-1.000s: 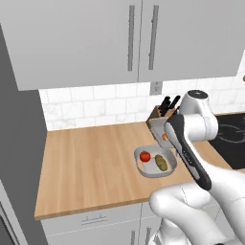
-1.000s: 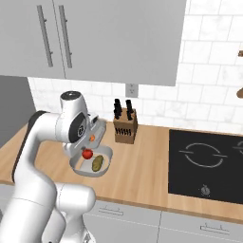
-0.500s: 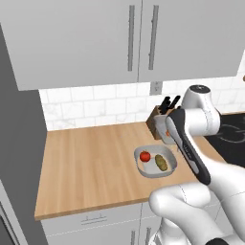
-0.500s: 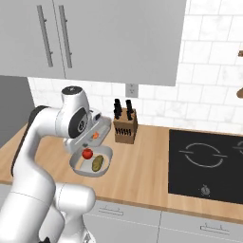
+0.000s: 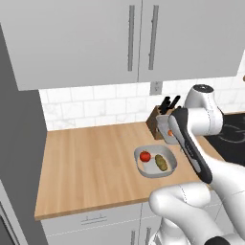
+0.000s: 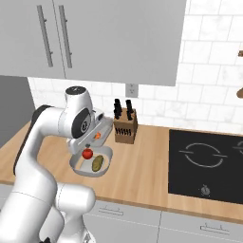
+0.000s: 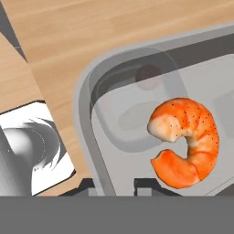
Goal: Take the meat container that has the shrimp and place it on the second highest rack of the freezer. Then take the vegetable container that has the tomato and potato and place it on the highest rack of the freezer.
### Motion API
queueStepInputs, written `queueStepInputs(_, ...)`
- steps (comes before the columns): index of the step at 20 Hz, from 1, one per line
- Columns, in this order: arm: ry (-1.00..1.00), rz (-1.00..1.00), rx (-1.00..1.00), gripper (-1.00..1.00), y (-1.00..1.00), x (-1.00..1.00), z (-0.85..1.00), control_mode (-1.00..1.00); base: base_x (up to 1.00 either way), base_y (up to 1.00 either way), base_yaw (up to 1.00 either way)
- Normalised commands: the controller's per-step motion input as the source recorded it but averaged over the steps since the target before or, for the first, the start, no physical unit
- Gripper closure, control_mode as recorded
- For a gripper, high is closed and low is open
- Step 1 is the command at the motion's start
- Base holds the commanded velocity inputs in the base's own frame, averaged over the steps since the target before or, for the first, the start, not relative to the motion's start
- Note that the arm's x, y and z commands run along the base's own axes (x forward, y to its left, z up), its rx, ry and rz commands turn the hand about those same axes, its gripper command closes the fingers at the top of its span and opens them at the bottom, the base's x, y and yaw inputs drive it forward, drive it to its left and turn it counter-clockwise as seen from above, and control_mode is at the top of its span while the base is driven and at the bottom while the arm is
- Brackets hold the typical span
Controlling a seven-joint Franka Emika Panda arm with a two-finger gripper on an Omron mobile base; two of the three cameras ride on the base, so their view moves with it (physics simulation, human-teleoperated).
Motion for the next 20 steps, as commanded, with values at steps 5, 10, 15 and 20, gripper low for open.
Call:
queueStepInputs(5,0.0,0.0,0.0,1.0,0.0,0.0,0.0,1.0,-0.71,0.06,0.12)
queueStepInputs(10,0.0,0.0,0.0,1.0,0.0,0.0,0.0,1.0,-1.0,0.24,0.58)
queueStepInputs(15,0.0,0.0,0.0,1.0,0.0,0.0,0.0,1.0,-0.7,0.41,0.8)
queueStepInputs(20,0.0,0.0,0.0,1.0,0.0,0.0,0.0,1.0,-0.38,0.43,0.78)
